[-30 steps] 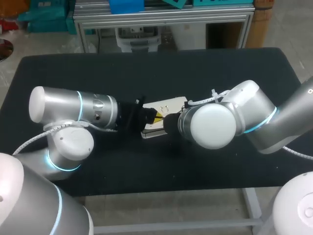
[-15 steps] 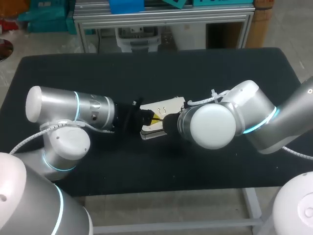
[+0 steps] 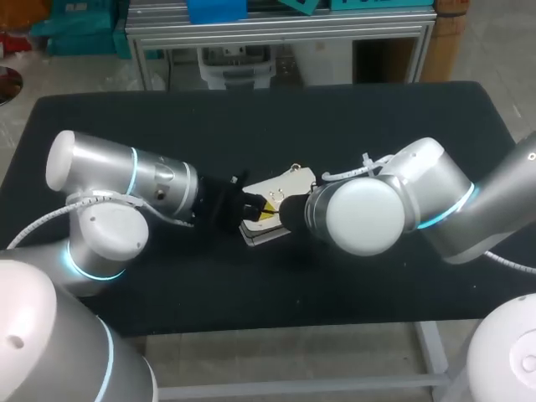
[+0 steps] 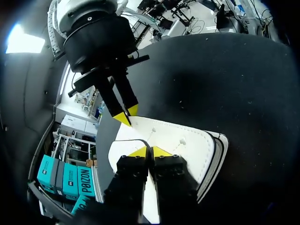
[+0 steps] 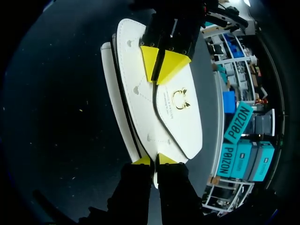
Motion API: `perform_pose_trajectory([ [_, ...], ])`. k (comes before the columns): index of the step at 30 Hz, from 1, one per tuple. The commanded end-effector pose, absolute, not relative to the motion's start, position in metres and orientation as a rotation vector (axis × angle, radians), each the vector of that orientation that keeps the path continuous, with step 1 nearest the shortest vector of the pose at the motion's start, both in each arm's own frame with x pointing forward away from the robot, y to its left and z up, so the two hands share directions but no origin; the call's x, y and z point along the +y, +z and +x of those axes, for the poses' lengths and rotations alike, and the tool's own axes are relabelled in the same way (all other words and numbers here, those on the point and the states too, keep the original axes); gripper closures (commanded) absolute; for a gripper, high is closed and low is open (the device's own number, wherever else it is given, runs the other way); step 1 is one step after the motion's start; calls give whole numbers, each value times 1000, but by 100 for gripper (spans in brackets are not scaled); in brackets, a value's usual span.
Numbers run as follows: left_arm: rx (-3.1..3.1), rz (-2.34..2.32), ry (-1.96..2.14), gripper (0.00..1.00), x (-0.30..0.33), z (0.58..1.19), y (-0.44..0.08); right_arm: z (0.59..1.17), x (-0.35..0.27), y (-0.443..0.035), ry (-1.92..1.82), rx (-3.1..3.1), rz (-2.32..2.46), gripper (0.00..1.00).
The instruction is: Pick up the bag, open it, inspect its contents, close it, and place it on the opposite side
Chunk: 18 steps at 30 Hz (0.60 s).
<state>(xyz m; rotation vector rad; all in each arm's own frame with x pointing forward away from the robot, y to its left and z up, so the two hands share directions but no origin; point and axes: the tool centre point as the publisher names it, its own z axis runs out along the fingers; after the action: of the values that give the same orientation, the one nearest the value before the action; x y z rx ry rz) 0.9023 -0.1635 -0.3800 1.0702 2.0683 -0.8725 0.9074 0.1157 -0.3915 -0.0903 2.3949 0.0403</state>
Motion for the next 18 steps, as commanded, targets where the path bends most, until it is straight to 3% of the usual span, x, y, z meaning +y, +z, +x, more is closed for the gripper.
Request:
perform_pose_trajectory([
  [1,2099,1029,-857,100,-171,914,-390,908,113,-397,63,2087,-81,100],
  [6,2075,973,-878,100,-165,919,-379,908,113,-397,63,2087,-81,100],
  [7,2067,962,-883,90,-163,919,-375,908,113,-397,63,2087,-81,100],
  [8,2057,953,-884,64,-162,919,-373,908,113,-397,63,2087,-81,100],
  [9,2050,943,-895,56,-160,919,-370,908,113,-397,63,2087,-81,100],
  [18,2007,898,-913,53,-158,921,-357,908,113,-397,63,2087,-81,100],
])
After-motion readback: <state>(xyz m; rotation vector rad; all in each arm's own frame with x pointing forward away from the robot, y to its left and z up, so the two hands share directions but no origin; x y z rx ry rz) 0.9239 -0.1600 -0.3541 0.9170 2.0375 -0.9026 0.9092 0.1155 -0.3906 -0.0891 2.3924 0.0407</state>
